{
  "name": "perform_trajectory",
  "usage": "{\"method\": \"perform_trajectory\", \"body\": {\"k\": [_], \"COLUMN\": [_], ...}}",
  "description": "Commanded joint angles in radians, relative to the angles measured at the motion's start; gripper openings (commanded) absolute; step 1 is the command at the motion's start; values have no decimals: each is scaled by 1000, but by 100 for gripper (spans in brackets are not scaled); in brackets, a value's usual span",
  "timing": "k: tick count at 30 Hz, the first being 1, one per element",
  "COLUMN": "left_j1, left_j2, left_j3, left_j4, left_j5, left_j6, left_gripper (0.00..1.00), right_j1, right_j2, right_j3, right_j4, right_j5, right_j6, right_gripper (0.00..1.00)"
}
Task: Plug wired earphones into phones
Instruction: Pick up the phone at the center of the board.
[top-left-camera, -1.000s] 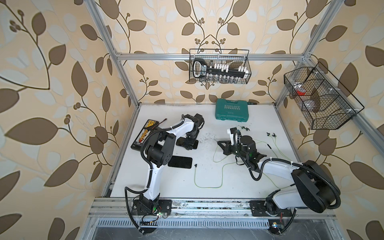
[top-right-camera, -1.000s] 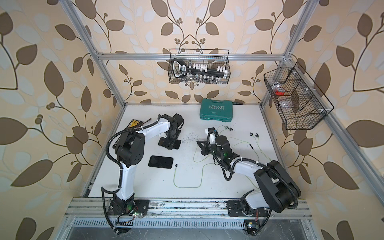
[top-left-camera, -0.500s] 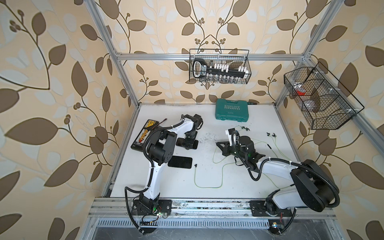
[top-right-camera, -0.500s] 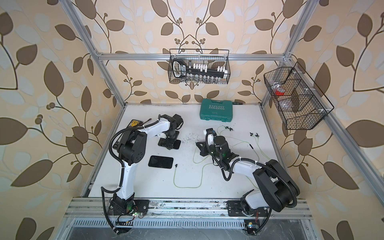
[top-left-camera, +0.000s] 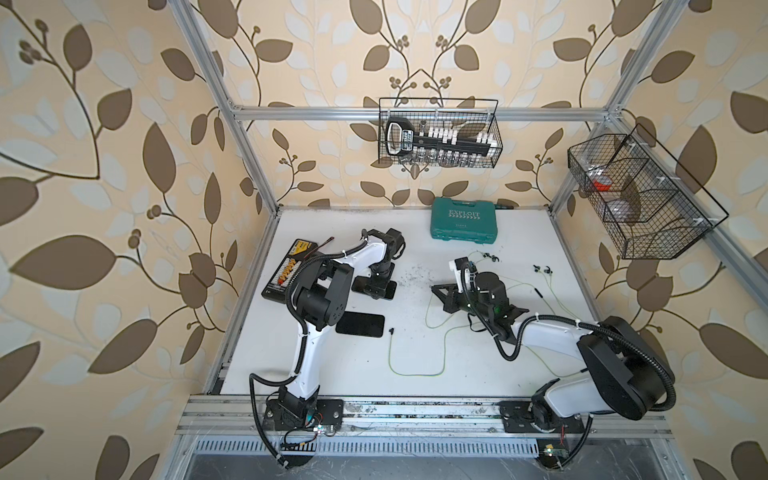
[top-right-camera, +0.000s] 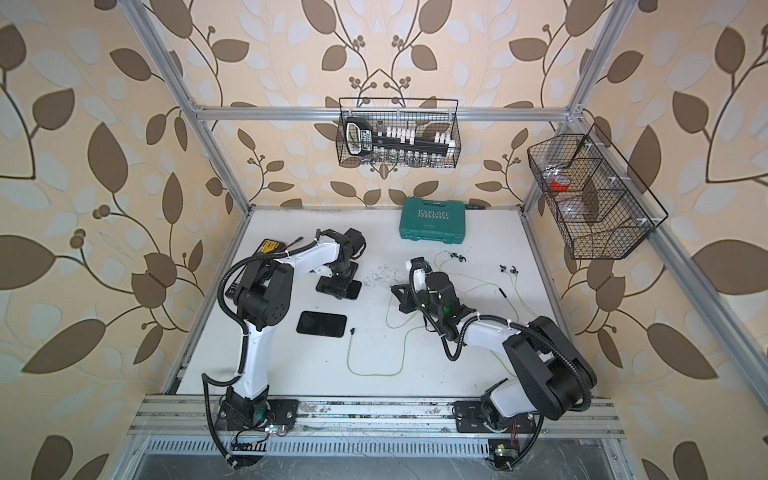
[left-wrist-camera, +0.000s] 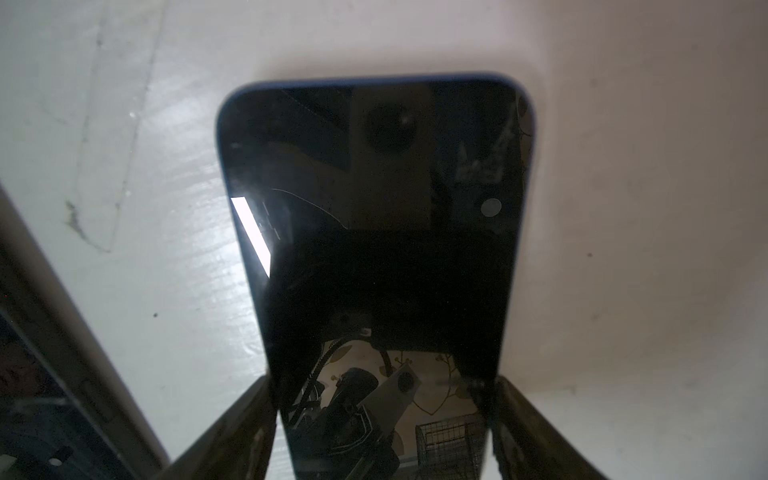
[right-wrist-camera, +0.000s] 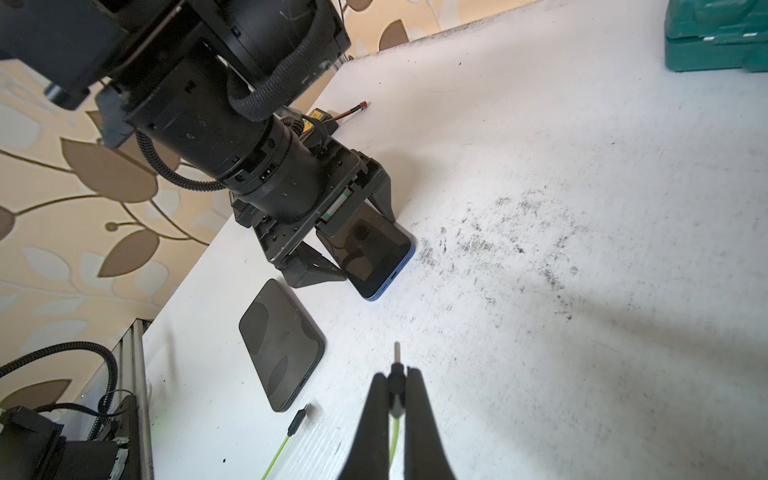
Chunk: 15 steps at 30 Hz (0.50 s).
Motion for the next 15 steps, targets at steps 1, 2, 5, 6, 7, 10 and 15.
{"method": "perform_trajectory", "body": {"k": [1,2,5,6,7,10,15], "left_j1": [10,10,10,10,10,10,10], "left_j2": [7,9,11,11,9,2,-35], "left_j3": [-16,-14,-14,-13,-15,-24,-49], "left_j4": [-19,-20,-22,-22,-21,-8,23], "left_j5": [6,6,3,3,2,6,13], "left_j6": [2,4,7,7,7,11,10], "left_gripper": [78,78,76,75,74,70,67], "right_j1": [6,8,7,7,7,8,8], "right_j2": [11,12,13,13,12,12,14], "right_j3": [31,32,34,34,34,32,29], "right_j4": [-3,-3,-5,-6,-7,-5,9], "right_j5": [0,-2,-4,-4,-3,-8,-27], "right_j6": [-14,-14,-16,-16,-17,-16,-6], "right_gripper": [0,0,0,0,0,0,0]}}
